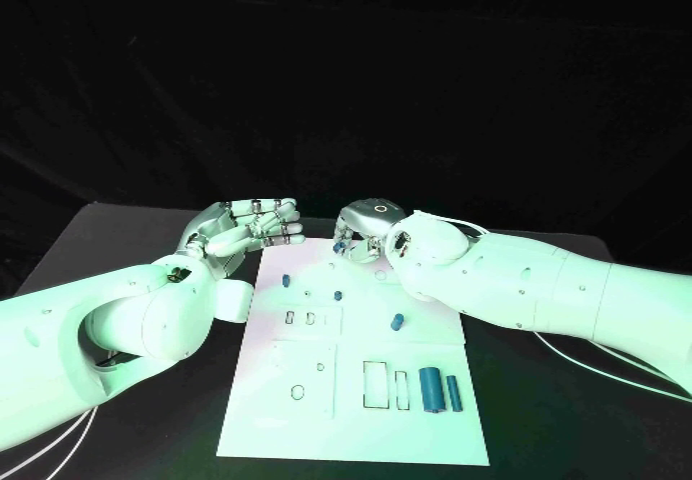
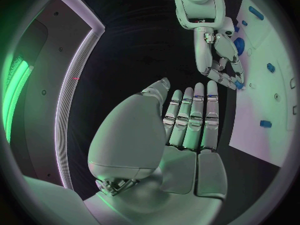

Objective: Assemble the parts on the task board

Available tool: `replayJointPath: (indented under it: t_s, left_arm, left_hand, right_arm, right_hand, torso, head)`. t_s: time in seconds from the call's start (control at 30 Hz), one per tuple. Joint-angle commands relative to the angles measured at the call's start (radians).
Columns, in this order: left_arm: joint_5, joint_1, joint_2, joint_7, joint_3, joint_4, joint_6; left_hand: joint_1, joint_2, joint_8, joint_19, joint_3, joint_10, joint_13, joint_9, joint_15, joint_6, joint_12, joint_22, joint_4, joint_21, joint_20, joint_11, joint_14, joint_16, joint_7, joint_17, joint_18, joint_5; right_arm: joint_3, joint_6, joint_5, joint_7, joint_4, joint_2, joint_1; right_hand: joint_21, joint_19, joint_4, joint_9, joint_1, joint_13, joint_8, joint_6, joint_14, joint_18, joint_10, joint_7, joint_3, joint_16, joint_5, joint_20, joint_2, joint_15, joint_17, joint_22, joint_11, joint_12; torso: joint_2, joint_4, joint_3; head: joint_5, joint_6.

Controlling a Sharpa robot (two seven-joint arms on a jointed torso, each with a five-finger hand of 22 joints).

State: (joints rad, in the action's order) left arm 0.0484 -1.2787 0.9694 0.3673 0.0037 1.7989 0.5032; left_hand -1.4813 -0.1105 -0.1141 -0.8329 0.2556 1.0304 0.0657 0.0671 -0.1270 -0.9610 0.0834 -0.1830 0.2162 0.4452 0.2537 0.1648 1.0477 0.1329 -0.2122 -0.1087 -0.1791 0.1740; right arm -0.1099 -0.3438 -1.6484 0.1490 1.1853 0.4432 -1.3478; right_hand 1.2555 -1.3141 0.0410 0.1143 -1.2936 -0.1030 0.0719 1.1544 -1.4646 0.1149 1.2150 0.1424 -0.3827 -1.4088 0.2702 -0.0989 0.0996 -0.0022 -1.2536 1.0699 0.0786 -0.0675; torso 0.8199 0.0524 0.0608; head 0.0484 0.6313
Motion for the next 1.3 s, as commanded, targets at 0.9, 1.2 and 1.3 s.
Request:
replayJointPath:
  t_s: [0.9, 1.2, 1.3]
  left_arm:
    - [-0.005, -0.003, 0.008, 0.004, 0.001, -0.001, -0.014]
    - [-0.005, -0.003, 0.009, 0.002, 0.001, -0.002, -0.017]
    - [-0.005, -0.003, 0.009, 0.002, 0.001, -0.003, -0.018]
  left_hand:
    - [-0.003, -0.003, 0.008, 0.009, 0.001, 0.001, -0.001, -0.001, -0.009, -0.005, -0.008, -0.001, -0.007, 0.003, 0.002, 0.008, -0.001, -0.011, -0.006, -0.001, -0.001, -0.006]
    - [-0.003, -0.003, 0.008, 0.009, 0.001, 0.002, -0.001, -0.001, -0.009, -0.005, -0.008, -0.001, -0.007, 0.003, 0.002, 0.008, -0.001, -0.012, -0.005, -0.001, -0.001, -0.006]
    - [-0.003, -0.003, 0.008, 0.009, 0.001, 0.002, -0.001, -0.001, -0.009, -0.005, -0.008, -0.001, -0.007, 0.003, 0.002, 0.008, -0.001, -0.012, -0.005, -0.001, -0.001, -0.006]
  right_arm:
    - [0.010, -0.017, 0.102, 0.067, 0.249, 0.264, -0.015]
    - [0.014, 0.062, 0.200, 0.110, 0.298, 0.380, -0.026]
    - [0.014, 0.072, 0.214, 0.113, 0.293, 0.389, -0.026]
  right_hand:
    - [0.014, -0.004, -0.065, -0.019, 0.037, -0.079, 0.009, -0.100, -0.051, -0.019, 0.177, -0.011, 0.069, -0.029, 0.018, 0.008, 0.106, -0.022, -0.028, 0.040, -0.033, -0.135]
    - [0.064, -0.053, -0.178, 0.023, -0.026, -1.079, 0.100, -0.192, -0.080, -0.039, 0.123, -0.009, 0.336, -0.113, 0.124, 0.021, 0.070, -0.019, -0.193, 0.135, -0.030, -1.131]
    - [0.071, -0.060, -0.201, 0.030, -0.039, -1.207, 0.120, -0.210, -0.084, -0.039, 0.194, -0.006, 0.357, -0.122, 0.121, 0.013, 0.071, -0.017, -0.215, 0.150, -0.026, -1.259]
  torso:
    - [-0.005, -0.0124, -0.0036]
    - [-0.009, -0.0220, -0.0098]
    - [-0.010, -0.0230, -0.0113]
  head:
    - [0.005, -0.005]
    - [0.001, -0.007]
    - [0.001, -0.005]
